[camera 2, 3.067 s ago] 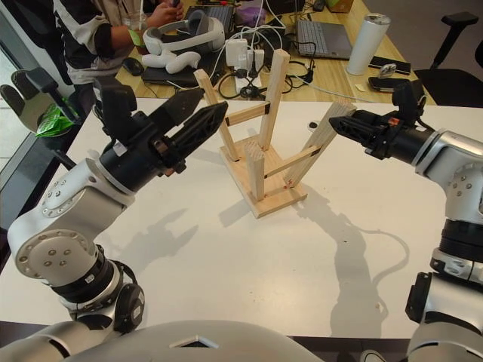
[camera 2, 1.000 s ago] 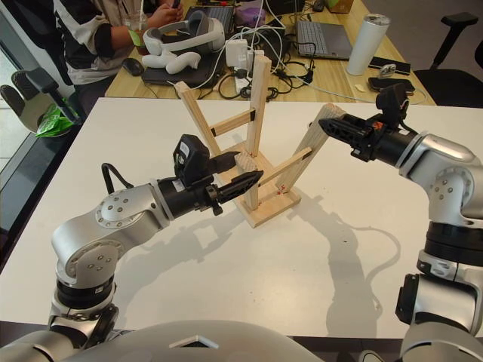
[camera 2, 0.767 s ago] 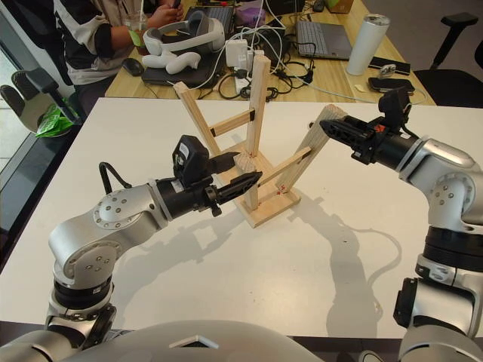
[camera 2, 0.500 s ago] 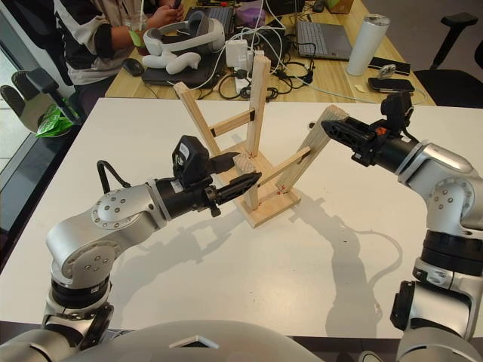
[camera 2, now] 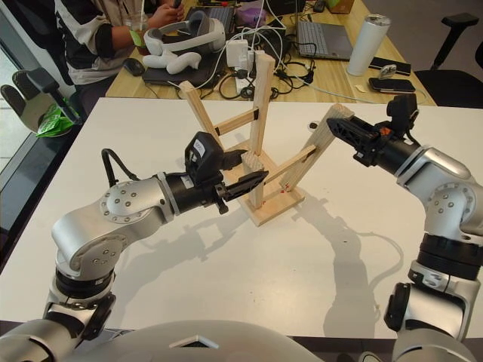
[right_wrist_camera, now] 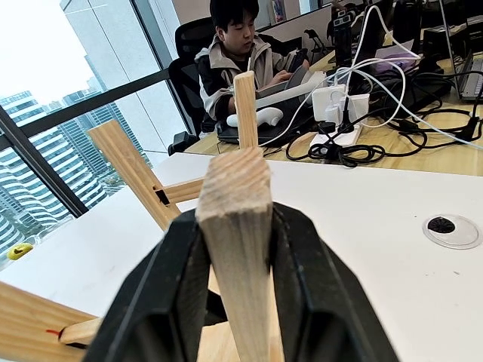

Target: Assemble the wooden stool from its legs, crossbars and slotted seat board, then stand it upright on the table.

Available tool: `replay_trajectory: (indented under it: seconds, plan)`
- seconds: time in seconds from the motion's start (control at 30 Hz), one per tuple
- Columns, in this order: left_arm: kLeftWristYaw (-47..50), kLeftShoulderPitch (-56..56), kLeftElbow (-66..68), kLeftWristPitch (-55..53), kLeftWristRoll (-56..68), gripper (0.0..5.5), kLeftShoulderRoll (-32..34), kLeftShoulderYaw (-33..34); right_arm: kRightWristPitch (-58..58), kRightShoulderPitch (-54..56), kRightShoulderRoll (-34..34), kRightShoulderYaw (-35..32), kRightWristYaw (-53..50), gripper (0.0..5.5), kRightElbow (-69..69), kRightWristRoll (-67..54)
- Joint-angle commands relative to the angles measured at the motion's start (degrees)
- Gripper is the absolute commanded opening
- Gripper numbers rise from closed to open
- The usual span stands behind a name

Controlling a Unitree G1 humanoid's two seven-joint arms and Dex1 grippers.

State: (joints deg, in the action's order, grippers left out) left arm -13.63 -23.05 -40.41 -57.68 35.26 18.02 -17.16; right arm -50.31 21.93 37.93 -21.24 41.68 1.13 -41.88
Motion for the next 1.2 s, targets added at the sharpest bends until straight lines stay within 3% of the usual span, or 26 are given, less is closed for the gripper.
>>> replay_trajectory:
  seconds: [0.03, 0.43, 0.6, 0.7, 0.83, 0.9, 1.07, 1.2]
  plan:
    - [0.0, 1.2, 1.6, -4.0, -0.9, 2.15, 1.4, -1.2, 0.4, -0.1, -0.3, -1.1, -0.6, 1.02, 1.3, -1.2]
    - [-0.2, 1.1, 1.3, -4.0, -1.0, 2.15, 1.1, -0.1, 5.7, 5.7, -0.4, -3.8, -5.0, 2.85, -4.4, 0.9]
    - [-0.1, 1.1, 1.1, -4.4, -0.9, 2.15, 0.9, 0.1, 9.1, 18.3, -1.8, -8.7, -12.7, 2.85, -10.5, -1.4]
    - [-0.1, 1.3, 0.9, -4.6, -0.9, 2.15, 0.9, 0.2, 6.1, 21.5, -3.7, -8.1, -13.6, 2.85, -5.5, -6.3]
    - [-0.4, 1.4, 0.6, -5.0, -0.7, 2.15, 1.1, 0.2, -0.8, 17.3, -5.1, -3.0, -12.4, 2.27, 8.8, -14.1]
    - [-0.5, 1.7, 0.4, -5.1, -0.8, 2.15, 1.3, 0.3, -3.7, 9.8, -4.8, 0.6, -12.5, 1.87, 16.5, -15.0]
    - [-1.0, 1.9, 0.3, -5.3, -0.8, 2.15, 1.6, 0.6, 4.6, -5.0, -2.2, 9.4, -12.0, 0.91, 22.0, -0.5]
    - [-1.8, 1.6, 0.4, -5.6, -0.5, 2.15, 2.4, 0.8, 9.1, -10.8, -1.9, 13.3, -10.4, 0.19, 21.4, 5.9]
